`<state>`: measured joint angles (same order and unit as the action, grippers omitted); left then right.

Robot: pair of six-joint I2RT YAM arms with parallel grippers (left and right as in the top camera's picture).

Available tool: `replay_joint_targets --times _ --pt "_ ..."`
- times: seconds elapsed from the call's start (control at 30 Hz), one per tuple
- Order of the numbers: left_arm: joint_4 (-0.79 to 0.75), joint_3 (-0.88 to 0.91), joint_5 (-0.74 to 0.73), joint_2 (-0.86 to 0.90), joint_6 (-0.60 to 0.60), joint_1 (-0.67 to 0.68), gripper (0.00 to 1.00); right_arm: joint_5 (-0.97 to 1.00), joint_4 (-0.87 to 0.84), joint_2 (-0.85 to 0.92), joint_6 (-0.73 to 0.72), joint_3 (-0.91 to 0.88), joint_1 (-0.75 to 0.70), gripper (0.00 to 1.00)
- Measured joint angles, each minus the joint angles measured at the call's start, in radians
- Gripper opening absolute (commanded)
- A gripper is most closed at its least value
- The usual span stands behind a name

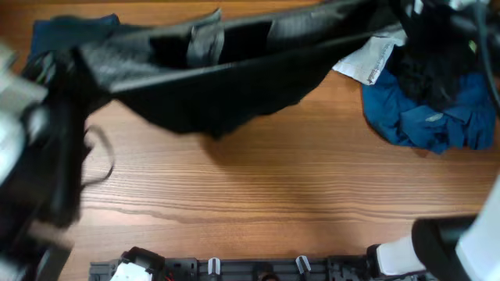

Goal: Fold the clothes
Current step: 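Stretch the shorts waistband between both grippers and lay them flat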

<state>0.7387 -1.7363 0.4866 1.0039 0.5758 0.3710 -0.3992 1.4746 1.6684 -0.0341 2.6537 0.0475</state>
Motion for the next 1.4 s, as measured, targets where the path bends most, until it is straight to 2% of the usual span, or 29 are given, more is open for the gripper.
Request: replay_joint_targets --times 0.1,0.23,0.43,0.63,0.83,1.0,1.17,1.23,1.37,1.4 --pt "0.016 -0.003 -0.072 -0.092 -0.003 0.014 0.04 0.009 0.031 -0.1 -0.016 0.002 0.003 0.04" --pt "0.123 -0.005 -0.142 -0.156 -0.004 0.016 0.04 0.034 0.119 -0.2 -0.03 0.015 0.003 0.04" --pt "0.291 -0.01 -0.122 -0.122 -0.002 0.016 0.04 0.05 0.145 -0.19 -0.042 -0.06 0.003 0.04" --pt "0.34 -0.01 0.038 0.088 -0.003 0.016 0.04 0.103 0.141 -0.016 -0.044 -0.198 0.002 0.04" --pt "0.337 -0.013 0.133 0.374 0.03 -0.023 0.04 0.161 0.098 0.244 -0.032 -0.211 0.0 0.04" --pt "0.228 -0.013 0.145 0.624 0.077 -0.098 0.04 0.157 -0.034 0.404 -0.028 -0.211 0.0 0.04" --pt "-0.011 -0.014 0.146 0.832 0.091 -0.144 0.04 0.153 -0.233 0.546 -0.031 -0.211 0.0 0.04" --pt "-0.105 -0.014 0.152 0.916 0.093 -0.153 0.14 0.153 -0.321 0.605 -0.034 -0.211 0.002 0.04" --pt "-0.276 -0.016 0.179 1.055 0.101 -0.169 0.25 0.164 -0.533 0.725 -0.049 -0.211 0.019 0.04" --pt "-0.333 -0.016 0.183 1.1 0.101 -0.175 0.36 0.169 -0.594 0.764 -0.06 -0.211 0.028 0.04"
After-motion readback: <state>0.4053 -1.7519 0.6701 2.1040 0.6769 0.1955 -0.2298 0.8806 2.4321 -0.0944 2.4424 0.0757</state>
